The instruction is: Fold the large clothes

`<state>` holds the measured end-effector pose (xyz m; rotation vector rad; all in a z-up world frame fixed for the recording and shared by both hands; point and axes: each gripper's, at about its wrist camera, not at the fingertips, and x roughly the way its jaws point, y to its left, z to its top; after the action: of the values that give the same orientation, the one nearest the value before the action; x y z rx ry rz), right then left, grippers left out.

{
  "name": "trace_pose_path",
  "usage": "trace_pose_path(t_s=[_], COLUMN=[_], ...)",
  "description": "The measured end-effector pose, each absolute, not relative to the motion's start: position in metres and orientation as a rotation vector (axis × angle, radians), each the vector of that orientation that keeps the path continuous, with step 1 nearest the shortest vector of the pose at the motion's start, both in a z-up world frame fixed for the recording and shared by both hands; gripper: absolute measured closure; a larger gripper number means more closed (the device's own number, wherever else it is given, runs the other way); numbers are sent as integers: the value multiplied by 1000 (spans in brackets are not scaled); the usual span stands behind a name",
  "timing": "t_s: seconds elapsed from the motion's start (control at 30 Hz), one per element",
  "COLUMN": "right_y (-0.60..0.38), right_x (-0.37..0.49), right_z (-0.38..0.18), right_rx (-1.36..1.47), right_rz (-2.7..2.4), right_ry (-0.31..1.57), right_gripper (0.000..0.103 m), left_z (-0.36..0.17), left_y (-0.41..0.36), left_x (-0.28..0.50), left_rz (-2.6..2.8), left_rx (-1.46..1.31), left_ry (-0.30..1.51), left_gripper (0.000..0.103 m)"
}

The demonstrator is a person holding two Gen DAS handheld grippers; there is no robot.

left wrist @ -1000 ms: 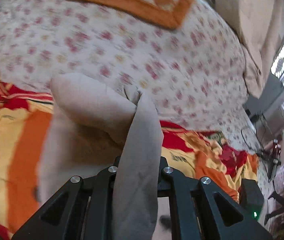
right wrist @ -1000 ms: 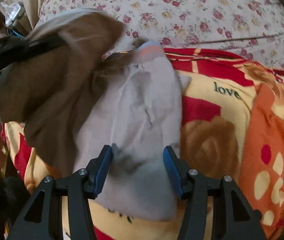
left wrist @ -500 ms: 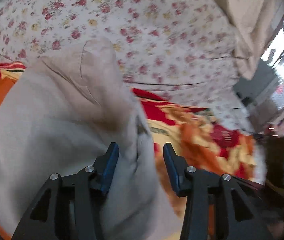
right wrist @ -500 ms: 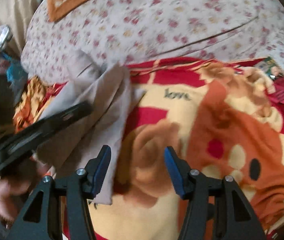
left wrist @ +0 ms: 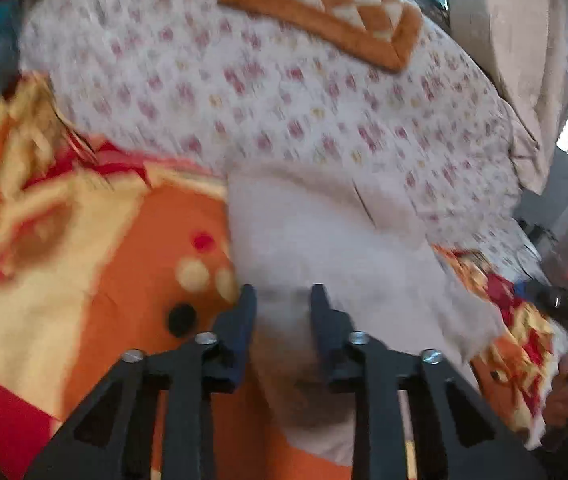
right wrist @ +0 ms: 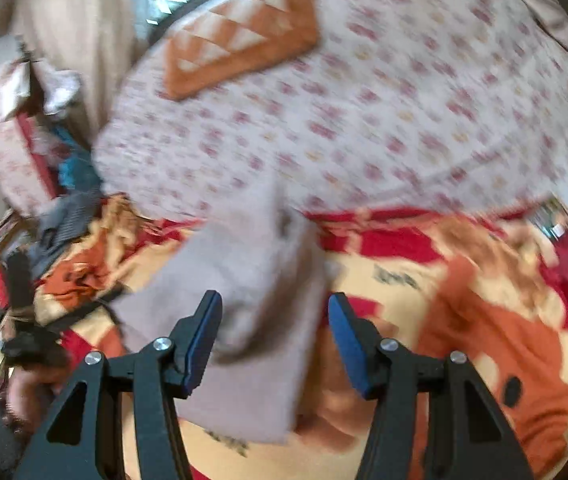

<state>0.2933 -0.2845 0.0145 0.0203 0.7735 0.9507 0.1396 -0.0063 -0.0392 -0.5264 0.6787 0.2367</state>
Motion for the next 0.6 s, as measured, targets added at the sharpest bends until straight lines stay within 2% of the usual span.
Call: trace_pose_path(t_s=[0.17,0.4,0.47,0.6], right_y=[-243,-204,-201,-207], right_x=[277,301,300,300], right_z=[13,-52,-76,-76], right_rx=[-61,-220,-280,-270], right_rz=[1016,941,905,906], right_ry=[763,1049,1127,1151], right_gripper=[45,46,45,45], left_z=[-62,-63,-56,-16], left_y=[-46,-40,-37,-23], left_x=[143,138,134,131], left_rz=[52,0,1,68], left_rx=[-418,-448,-464,-443], left_ry=[759,760,742,595], left_gripper=[103,103,103,103])
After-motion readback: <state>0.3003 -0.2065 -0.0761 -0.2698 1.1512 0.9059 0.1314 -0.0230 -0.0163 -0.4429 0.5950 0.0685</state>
